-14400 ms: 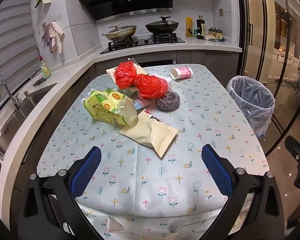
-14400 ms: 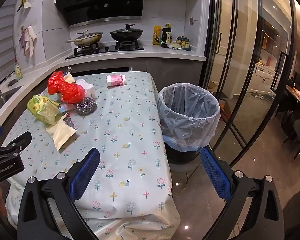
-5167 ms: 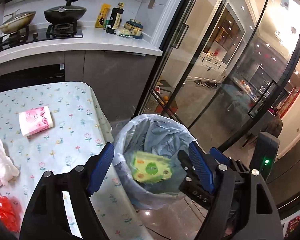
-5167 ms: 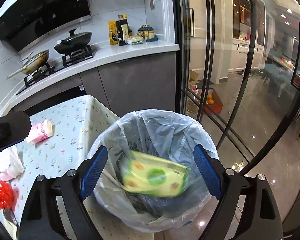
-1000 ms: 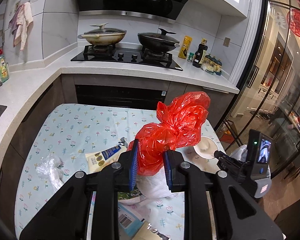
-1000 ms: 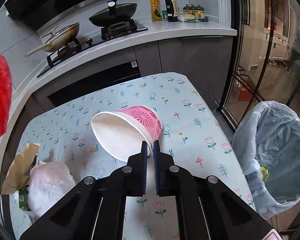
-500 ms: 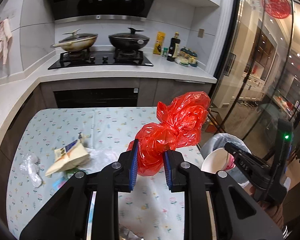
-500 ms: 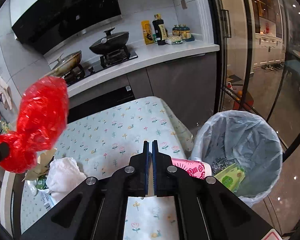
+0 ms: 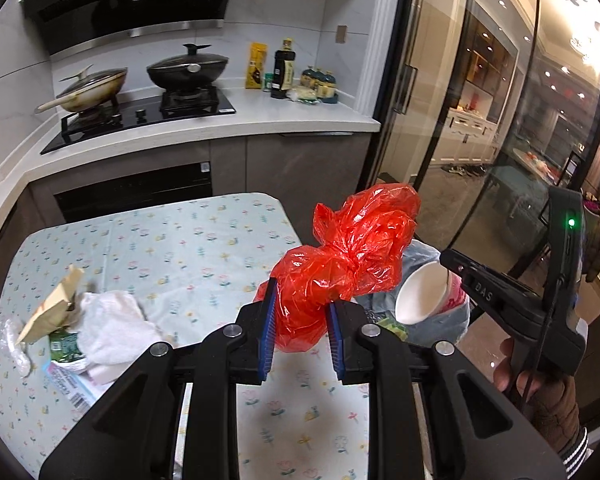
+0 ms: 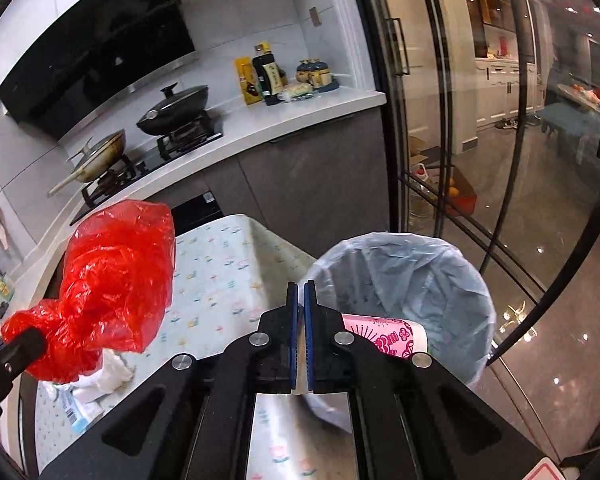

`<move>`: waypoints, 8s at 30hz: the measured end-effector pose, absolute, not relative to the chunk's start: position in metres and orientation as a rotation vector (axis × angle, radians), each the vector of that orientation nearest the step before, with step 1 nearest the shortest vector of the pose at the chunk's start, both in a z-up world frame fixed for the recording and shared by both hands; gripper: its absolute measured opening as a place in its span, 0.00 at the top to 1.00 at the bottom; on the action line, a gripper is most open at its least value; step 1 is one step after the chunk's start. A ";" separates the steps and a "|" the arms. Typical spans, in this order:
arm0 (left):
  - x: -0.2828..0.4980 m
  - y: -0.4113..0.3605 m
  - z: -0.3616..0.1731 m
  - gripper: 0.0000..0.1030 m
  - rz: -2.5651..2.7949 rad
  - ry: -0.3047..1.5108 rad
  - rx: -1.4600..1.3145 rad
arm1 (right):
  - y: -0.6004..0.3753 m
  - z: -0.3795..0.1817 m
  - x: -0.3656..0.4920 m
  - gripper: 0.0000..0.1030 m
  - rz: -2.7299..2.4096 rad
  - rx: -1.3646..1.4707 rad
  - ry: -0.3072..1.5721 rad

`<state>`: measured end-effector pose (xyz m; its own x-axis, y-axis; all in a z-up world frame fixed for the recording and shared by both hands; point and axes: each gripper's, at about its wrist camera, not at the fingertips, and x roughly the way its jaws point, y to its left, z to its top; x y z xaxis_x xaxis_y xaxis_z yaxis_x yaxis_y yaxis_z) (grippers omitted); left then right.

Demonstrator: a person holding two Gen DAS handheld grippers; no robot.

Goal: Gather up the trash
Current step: 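Carry the cup and red bag over the bin and release both, then return both tools to the table and grasp the beige paper bag with the right tool, then lift the beige bag with the right tool while the left tool grasps the clear plastic wrapper, then carry the beige bag with the right tool while the left tool carries the clear plastic bag to the bin, then open the right tool over the bin while the left tool releases the clear plastic bag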

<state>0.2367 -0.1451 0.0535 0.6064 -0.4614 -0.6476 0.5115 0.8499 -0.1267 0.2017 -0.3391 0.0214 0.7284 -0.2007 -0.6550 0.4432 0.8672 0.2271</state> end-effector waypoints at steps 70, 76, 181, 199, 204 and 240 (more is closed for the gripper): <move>0.239 -0.079 0.064 0.25 -0.378 0.666 0.026 | -0.243 0.046 0.162 0.42 -0.227 0.301 0.615; 0.236 -0.022 0.064 0.23 -0.298 0.665 -0.008 | -0.195 0.047 0.165 0.42 -0.160 0.274 0.632; 0.261 0.066 0.097 0.79 -0.309 0.649 -0.067 | -0.155 0.070 0.175 0.92 -0.117 0.261 0.557; 0.236 -0.140 0.077 0.79 -0.549 0.687 0.114 | -0.295 0.068 0.133 0.92 -0.284 0.329 0.515; 0.232 -0.193 0.059 0.79 -0.625 0.719 0.171 | -0.336 0.055 0.127 0.92 -0.339 0.361 0.528; 0.257 -0.286 -0.022 0.31 -0.719 0.841 0.234 | -0.419 -0.011 0.170 0.59 -0.451 0.468 0.585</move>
